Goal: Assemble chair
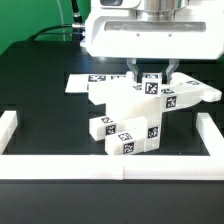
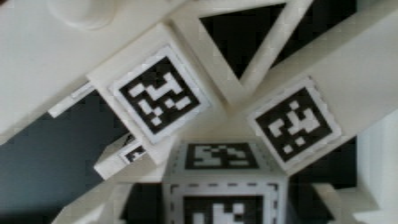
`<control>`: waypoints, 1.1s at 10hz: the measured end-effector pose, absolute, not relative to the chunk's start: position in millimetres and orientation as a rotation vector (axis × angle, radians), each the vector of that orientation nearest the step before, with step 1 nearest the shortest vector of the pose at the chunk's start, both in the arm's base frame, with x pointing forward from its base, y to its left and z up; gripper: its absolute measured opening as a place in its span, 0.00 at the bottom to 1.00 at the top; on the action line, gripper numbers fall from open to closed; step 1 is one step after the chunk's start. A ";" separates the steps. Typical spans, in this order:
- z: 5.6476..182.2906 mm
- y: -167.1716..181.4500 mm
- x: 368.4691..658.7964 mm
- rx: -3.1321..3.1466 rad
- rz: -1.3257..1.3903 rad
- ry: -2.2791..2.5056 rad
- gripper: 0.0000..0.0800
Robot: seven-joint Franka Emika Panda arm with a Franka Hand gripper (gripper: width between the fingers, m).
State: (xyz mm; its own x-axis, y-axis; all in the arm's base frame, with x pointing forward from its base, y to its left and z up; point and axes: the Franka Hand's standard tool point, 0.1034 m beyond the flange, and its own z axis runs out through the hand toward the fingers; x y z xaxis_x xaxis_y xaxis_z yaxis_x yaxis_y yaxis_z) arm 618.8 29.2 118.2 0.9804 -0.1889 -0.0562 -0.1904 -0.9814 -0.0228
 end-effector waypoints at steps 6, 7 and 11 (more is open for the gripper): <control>118.2 29.5 618.8 -3.013 0.090 0.812 0.36; 118.2 29.6 618.8 -2.994 0.091 0.883 0.36; 118.2 30.3 618.8 -2.845 0.095 1.301 0.36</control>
Offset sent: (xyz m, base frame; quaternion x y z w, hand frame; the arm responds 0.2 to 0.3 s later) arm 0.0000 0.0000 0.0000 0.0000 0.0000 0.1938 0.9810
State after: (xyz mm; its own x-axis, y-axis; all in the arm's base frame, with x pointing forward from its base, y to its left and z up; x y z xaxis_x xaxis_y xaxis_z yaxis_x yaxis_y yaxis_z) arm 618.8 30.3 118.2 0.6527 -0.7552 -0.0601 -0.7559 -0.6545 0.0145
